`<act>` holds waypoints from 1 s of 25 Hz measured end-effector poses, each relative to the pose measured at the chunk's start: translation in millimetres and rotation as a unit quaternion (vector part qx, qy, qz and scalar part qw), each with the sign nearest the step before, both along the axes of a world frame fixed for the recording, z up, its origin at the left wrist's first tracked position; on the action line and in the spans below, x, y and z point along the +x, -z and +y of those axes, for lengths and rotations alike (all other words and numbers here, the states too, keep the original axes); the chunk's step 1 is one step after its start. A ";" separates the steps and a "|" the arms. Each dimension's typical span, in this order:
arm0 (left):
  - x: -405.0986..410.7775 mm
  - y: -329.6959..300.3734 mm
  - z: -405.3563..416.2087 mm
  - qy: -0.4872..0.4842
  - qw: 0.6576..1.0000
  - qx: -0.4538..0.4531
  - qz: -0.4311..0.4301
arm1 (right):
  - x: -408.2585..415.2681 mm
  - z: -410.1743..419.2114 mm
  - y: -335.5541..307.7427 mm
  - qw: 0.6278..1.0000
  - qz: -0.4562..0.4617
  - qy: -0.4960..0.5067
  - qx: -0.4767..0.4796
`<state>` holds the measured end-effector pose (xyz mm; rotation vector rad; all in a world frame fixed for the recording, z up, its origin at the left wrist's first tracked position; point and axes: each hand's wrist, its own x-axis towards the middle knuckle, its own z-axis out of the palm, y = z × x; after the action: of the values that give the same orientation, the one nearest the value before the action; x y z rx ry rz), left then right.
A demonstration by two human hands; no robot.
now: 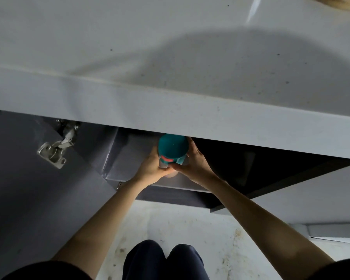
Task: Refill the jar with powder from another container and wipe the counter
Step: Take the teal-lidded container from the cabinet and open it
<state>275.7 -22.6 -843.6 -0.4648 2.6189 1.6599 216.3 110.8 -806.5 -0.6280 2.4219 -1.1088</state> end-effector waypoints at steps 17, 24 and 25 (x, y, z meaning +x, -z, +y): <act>134.1 -159.6 57.8 -0.025 0.999 0.038 -0.002 | 114.7 55.3 -178.5 0.994 -0.086 -0.037 0.063; 174.8 -242.8 79.4 0.005 0.998 0.064 0.000 | 152.4 84.4 -264.9 0.994 -0.083 -0.035 0.056; 176.8 -252.5 79.6 0.008 0.998 0.059 0.004 | 154.9 85.3 -276.2 0.995 -0.077 -0.034 0.051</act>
<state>452.6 56.9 -591.0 -0.4328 2.5047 1.8010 371.2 196.2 -530.3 -0.5657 2.2917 -0.9630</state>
